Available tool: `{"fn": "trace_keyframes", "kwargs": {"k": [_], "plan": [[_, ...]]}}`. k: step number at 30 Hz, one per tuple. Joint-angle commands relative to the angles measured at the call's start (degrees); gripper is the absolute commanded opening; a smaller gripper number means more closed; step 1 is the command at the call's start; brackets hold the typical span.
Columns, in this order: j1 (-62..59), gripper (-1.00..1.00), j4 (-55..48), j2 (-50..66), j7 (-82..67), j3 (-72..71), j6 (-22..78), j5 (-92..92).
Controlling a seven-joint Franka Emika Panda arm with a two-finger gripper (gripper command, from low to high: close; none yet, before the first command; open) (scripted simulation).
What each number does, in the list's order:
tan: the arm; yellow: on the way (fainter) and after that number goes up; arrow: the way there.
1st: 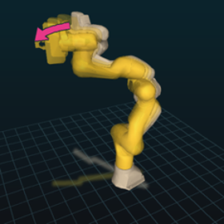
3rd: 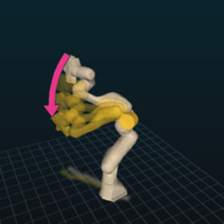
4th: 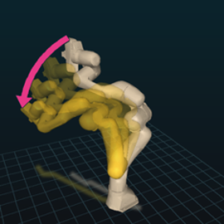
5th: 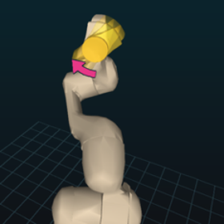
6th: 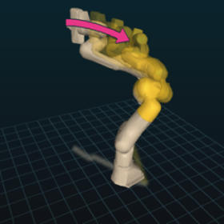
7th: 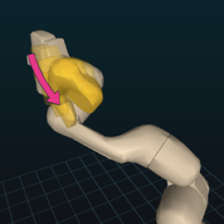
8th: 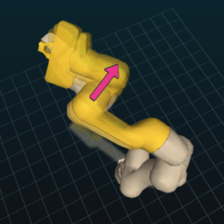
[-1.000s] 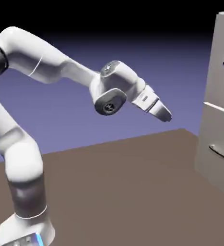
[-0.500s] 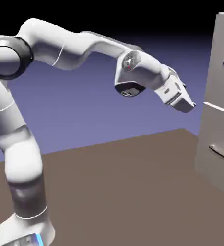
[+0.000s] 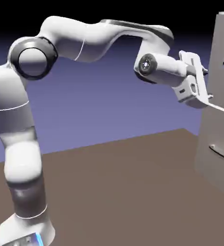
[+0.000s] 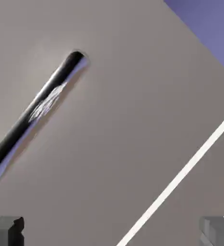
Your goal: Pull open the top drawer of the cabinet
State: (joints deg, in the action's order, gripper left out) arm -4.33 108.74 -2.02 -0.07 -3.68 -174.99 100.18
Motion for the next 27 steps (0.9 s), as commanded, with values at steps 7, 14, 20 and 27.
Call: {"fn": "trace_keyframes", "kwargs": {"k": [7, 14, 20, 27], "plan": [[-0.9, 0.0, -9.1, 5.3, -7.4, -0.6, -0.2, 17.4], [-1.7, 0.0, -18.2, 10.7, -14.8, -1.3, -0.3, 34.9], [-2.5, 0.0, -26.0, 15.2, -21.2, -1.8, -0.5, 49.8], [-3.5, 0.0, -34.3, 20.5, -24.2, -3.6, -2.1, 56.5]]}}
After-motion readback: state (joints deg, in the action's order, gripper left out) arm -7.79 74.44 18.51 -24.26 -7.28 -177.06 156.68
